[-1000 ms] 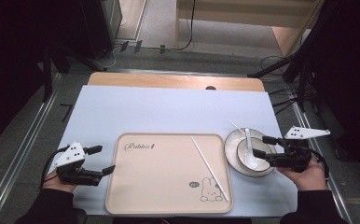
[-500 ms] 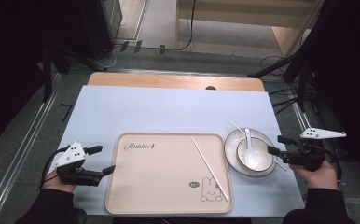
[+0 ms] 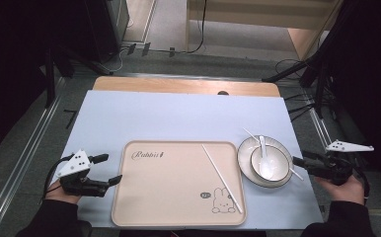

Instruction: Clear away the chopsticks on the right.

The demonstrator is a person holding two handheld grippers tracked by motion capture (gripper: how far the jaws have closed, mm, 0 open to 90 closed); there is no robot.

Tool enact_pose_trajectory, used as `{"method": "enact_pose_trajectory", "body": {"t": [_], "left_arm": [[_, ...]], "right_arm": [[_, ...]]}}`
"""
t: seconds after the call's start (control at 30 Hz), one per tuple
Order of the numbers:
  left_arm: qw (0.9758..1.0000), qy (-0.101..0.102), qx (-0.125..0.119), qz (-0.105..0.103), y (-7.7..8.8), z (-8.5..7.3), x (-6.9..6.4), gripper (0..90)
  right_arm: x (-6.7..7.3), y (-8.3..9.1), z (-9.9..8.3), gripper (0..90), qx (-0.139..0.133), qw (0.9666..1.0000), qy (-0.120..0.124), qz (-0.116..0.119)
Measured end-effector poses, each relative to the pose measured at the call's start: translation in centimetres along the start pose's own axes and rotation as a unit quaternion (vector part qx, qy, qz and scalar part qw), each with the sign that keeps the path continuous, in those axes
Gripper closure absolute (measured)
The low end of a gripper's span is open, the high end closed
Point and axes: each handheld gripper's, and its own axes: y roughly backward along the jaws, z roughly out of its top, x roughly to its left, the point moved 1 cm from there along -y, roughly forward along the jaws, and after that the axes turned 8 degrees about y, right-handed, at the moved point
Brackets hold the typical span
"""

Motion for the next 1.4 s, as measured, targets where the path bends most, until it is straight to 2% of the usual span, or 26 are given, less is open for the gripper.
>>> {"method": "enact_pose_trajectory", "body": {"t": [0.17, 0.3, 0.57, 0.7, 0.87, 0.97, 1.1, 1.17, 1.27, 1.4], "left_arm": [[1.0000, 0.000, 0.001, 0.000, 0.0, 0.0, 0.0, 15.3], [1.0000, -0.001, 0.002, 0.001, 0.0, 0.0, 0.0, 15.3], [1.0000, -0.002, 0.001, 0.001, -0.1, 0.0, 0.0, 15.3], [1.0000, -0.001, 0.000, 0.001, 0.0, 0.0, 0.1, 15.3], [1.0000, 0.002, 0.001, 0.004, 0.0, 0.0, 0.1, 15.3], [1.0000, -0.002, 0.001, 0.002, 0.0, 0.0, 0.1, 15.3], [1.0000, 0.000, 0.002, 0.003, -0.1, 0.0, 0.1, 15.4], [1.0000, -0.001, 0.000, 0.002, -0.1, 0.0, 0.0, 15.4], [1.0000, -0.001, 0.000, 0.004, -0.1, 0.0, 0.1, 15.4], [1.0000, 0.000, 0.001, 0.005, 0.0, 0.0, 0.1, 15.4]], "right_arm": [[0.4, -0.8, -0.3, 59.5, 0.018, 0.9995, 0.009, 0.022], [0.8, -1.6, -0.5, 69.2, 0.046, 0.9979, 0.021, 0.039], [0.9, -3.2, -0.8, 78.8, 0.085, 0.9946, 0.024, 0.055], [0.4, -4.2, -0.7, 82.9, 0.089, 0.9932, 0.011, 0.075], [0.3, -4.6, -0.4, 84.1, 0.094, 0.9926, 0.011, 0.076], [0.0, -4.5, -0.4, 84.3, 0.091, 0.9926, -0.005, 0.080], [-0.5, -3.7, -0.2, 84.7, 0.080, 0.9925, -0.042, 0.082], [-0.7, -3.2, 0.1, 84.8, 0.072, 0.9928, -0.058, 0.076], [-0.9, -2.4, 0.7, 84.9, 0.069, 0.9903, -0.100, 0.067], [-0.8, -1.7, 1.5, 84.9, 0.060, 0.9902, -0.115, 0.051]]}}
